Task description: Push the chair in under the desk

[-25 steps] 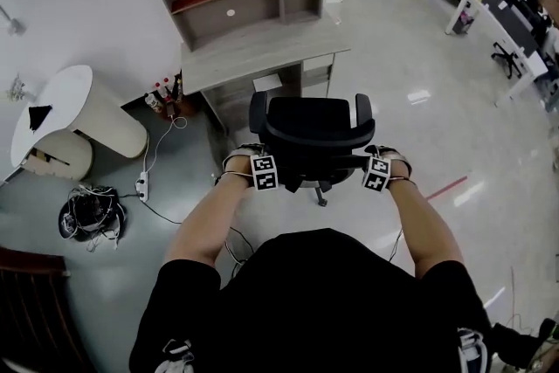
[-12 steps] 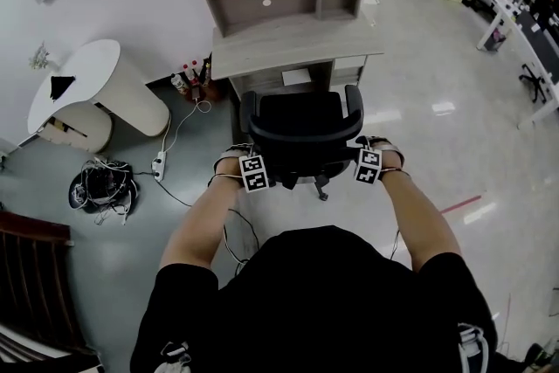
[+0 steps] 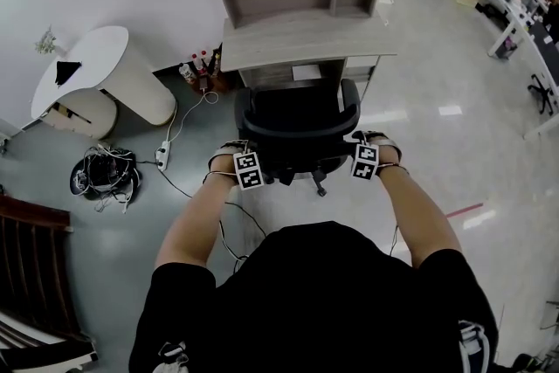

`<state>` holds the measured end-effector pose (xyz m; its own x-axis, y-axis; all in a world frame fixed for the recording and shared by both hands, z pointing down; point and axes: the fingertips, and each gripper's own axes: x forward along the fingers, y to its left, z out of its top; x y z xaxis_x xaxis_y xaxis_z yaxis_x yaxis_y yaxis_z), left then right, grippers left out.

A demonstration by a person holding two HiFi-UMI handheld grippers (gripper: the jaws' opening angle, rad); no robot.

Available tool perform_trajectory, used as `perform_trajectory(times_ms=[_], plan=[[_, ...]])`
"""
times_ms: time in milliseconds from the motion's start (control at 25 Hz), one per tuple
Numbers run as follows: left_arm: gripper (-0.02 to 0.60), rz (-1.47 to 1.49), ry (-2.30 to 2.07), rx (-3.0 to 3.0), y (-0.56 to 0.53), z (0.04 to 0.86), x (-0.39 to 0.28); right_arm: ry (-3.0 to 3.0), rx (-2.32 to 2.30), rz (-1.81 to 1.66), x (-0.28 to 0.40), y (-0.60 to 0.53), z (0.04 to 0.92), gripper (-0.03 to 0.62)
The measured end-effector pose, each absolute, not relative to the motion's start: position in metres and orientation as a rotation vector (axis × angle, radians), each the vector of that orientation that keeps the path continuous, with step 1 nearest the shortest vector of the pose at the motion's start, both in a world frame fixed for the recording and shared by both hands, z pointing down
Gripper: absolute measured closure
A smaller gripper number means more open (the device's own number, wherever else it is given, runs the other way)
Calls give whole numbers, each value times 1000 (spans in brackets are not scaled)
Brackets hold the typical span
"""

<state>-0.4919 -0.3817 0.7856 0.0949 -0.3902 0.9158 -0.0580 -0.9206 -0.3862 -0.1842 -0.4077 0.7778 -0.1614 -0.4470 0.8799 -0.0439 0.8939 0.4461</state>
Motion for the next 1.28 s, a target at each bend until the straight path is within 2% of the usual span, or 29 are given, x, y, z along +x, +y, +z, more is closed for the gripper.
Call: perform_trajectory(times_ms=[1280], plan=[[439, -1884, 502, -2123, -497, 785, -490, -1707, 409, -397, -182, -530, 779, 399]])
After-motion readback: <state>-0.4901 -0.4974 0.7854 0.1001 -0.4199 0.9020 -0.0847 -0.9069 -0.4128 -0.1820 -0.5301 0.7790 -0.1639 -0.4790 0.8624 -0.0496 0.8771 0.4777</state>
